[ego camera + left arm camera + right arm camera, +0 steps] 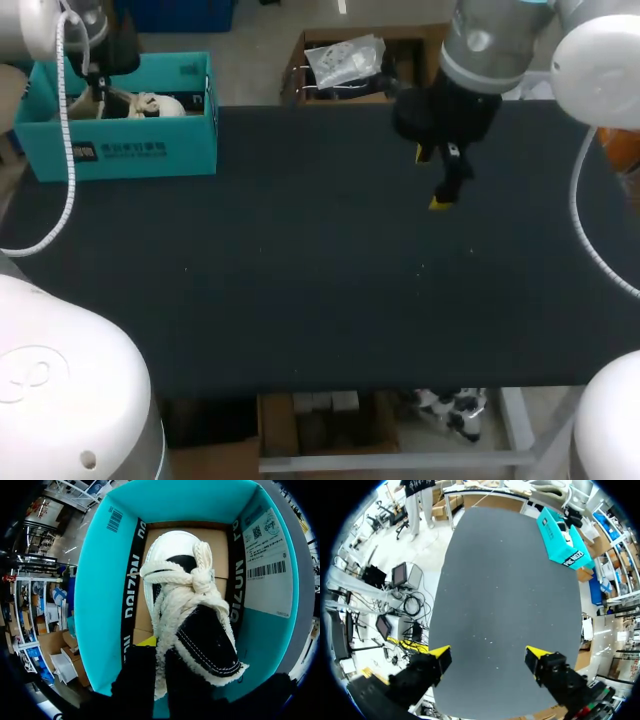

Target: Open the shoe tongue, take the insole out of the shoe, put the insole back into the shoe, and pack the shoe into the shoebox

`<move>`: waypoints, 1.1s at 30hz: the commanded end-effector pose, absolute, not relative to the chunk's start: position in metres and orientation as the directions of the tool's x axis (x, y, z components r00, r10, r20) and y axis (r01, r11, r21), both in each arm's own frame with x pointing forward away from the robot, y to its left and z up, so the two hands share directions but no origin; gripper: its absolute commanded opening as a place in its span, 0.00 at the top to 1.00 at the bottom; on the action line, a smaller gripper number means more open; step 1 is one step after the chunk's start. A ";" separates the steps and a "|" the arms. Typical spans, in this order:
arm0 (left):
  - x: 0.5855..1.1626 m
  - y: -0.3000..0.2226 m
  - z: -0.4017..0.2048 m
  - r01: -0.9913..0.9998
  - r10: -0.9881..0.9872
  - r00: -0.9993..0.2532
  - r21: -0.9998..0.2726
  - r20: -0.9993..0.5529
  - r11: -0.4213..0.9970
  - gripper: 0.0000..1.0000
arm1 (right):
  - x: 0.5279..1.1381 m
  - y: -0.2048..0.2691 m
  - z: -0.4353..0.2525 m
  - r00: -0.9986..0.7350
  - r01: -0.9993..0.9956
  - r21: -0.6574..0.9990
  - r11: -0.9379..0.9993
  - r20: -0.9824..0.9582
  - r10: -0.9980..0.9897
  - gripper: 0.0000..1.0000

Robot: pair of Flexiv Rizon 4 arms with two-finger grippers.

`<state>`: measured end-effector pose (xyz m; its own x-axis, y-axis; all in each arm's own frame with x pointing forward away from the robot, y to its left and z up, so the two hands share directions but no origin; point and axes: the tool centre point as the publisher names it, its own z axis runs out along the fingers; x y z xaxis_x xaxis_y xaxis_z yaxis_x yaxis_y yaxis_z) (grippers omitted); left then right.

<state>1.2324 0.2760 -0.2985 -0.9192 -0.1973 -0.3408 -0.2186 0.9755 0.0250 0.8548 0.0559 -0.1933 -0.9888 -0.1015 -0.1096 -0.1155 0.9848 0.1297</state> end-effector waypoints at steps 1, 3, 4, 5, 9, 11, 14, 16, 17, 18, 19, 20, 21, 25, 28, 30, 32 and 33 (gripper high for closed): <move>1.241 0.268 -0.310 -0.246 -0.216 -0.915 0.048 -0.340 0.968 0.00 | 0.855 0.056 -0.192 -0.989 -0.115 0.128 0.985 -0.108 -0.102 0.00; 1.242 0.267 -0.313 -0.258 -0.227 -0.913 0.050 -0.339 0.965 0.00 | 0.855 0.056 -0.192 -0.989 -0.115 0.128 0.985 -0.108 -0.102 0.00; 1.242 0.267 -0.313 -0.260 -0.229 -0.913 0.048 -0.339 0.965 0.00 | 0.855 0.056 -0.192 -0.989 -0.115 0.128 0.985 -0.108 -0.102 0.00; 1.242 0.267 -0.313 -0.269 -0.242 -0.909 0.033 -0.338 0.963 0.00 | 0.855 0.056 -0.192 -0.989 -0.115 0.128 0.985 -0.108 -0.102 0.00; 1.238 0.272 -0.290 -0.281 -0.267 -0.893 -0.014 -0.363 0.960 0.00 | 0.855 0.056 -0.192 -0.989 -0.115 0.128 0.985 -0.108 -0.102 0.00; 1.233 0.272 -0.273 -0.284 -0.279 -0.883 -0.044 -0.377 0.958 0.00 | 0.855 0.056 -0.192 -0.989 -0.115 0.128 0.985 -0.108 -0.102 0.00; 1.225 0.265 -0.252 -0.292 -0.298 -0.871 -0.076 -0.390 0.953 0.00 | 0.855 0.056 -0.192 -0.989 -0.115 0.128 0.985 -0.108 -0.102 0.00; 1.219 0.262 -0.239 -0.301 -0.314 -0.870 -0.095 -0.380 0.949 0.00 | 0.855 0.056 -0.192 -0.989 -0.115 0.128 0.985 -0.108 -0.102 0.00; 1.217 0.261 -0.233 -0.294 -0.309 -0.873 -0.097 -0.378 0.951 0.00 | 0.855 0.056 -0.192 -0.989 -0.115 0.128 0.985 -0.108 -0.102 0.00; 1.213 0.261 -0.227 -0.294 -0.309 -0.872 -0.099 -0.379 0.951 0.00 | 0.855 0.056 -0.192 -0.989 -0.115 0.128 0.985 -0.108 -0.102 0.00; 1.211 0.260 -0.222 -0.296 -0.312 -0.875 -0.103 -0.370 0.950 0.00 | 0.855 0.056 -0.192 -0.989 -0.115 0.128 0.985 -0.108 -0.102 0.00; 1.207 0.260 -0.218 -0.294 -0.311 -0.877 -0.102 -0.368 0.950 0.00 | 0.855 0.056 -0.192 -0.989 -0.115 0.128 0.985 -0.108 -0.102 0.00; 1.204 0.259 -0.213 -0.294 -0.310 -0.877 -0.102 -0.366 0.950 0.00 | 0.855 0.056 -0.192 -0.989 -0.115 0.128 0.985 -0.108 -0.102 0.00; 1.189 0.256 -0.198 -0.276 -0.295 -0.893 -0.104 -0.339 0.955 0.00 | 0.855 0.056 -0.192 -0.989 -0.115 0.128 0.985 -0.108 -0.102 0.00; 1.177 0.252 -0.189 -0.276 -0.295 -0.892 -0.105 -0.342 0.956 0.00 | 0.855 0.056 -0.192 -0.989 -0.115 0.128 0.985 -0.108 -0.102 0.00; 1.171 0.251 -0.186 -0.260 -0.278 -0.899 -0.098 -0.338 0.961 0.00 | 0.855 0.056 -0.192 -0.989 -0.115 0.128 0.985 -0.108 -0.102 0.00; 1.164 0.249 -0.183 -0.260 -0.277 -0.900 -0.098 -0.337 0.961 0.00 | 0.855 0.056 -0.192 -0.989 -0.115 0.128 0.985 -0.108 -0.102 0.00; 1.162 0.248 -0.182 -0.257 -0.274 -0.903 -0.097 -0.331 0.962 0.00 | 0.855 0.056 -0.192 -0.989 -0.115 0.128 0.985 -0.108 -0.102 0.00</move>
